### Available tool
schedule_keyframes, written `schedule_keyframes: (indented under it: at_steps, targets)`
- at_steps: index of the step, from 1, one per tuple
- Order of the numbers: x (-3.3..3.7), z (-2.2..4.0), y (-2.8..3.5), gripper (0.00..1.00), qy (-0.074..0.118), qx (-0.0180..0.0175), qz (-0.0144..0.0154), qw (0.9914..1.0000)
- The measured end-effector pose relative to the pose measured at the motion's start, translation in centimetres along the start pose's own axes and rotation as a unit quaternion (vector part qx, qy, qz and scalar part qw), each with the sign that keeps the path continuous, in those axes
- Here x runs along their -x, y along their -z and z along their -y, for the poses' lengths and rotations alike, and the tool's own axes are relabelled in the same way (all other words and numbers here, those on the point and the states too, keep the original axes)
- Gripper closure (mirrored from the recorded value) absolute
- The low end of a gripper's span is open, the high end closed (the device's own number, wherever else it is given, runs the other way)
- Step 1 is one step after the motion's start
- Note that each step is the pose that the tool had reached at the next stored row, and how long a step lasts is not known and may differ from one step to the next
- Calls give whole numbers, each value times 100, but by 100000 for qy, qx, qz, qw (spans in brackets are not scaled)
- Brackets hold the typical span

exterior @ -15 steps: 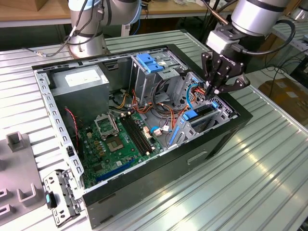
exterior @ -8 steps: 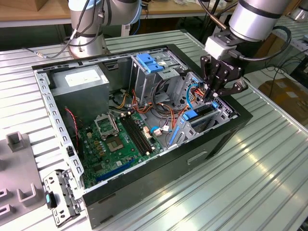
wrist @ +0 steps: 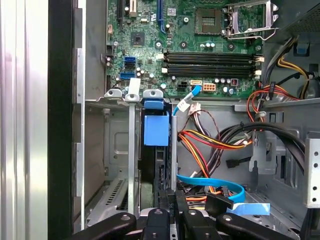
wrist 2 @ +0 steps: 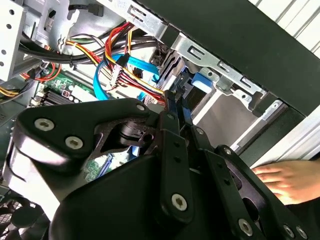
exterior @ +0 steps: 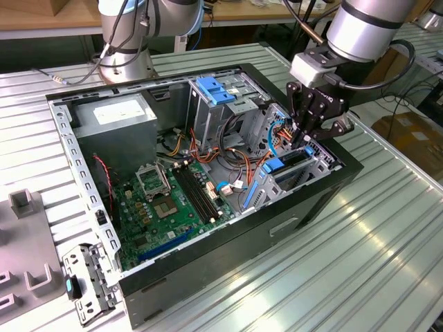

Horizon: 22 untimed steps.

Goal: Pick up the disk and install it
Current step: 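Insert the first disk wire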

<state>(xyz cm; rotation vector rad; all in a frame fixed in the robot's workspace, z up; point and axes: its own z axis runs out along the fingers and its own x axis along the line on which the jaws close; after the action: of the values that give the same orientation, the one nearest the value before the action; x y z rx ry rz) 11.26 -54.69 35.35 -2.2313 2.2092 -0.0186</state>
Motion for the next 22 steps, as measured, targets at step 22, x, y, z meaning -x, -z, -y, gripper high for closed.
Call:
schedule_keyframes:
  at_steps: [22]
  targets:
    - [-73,-24,-43,84,77,3,28,100000]
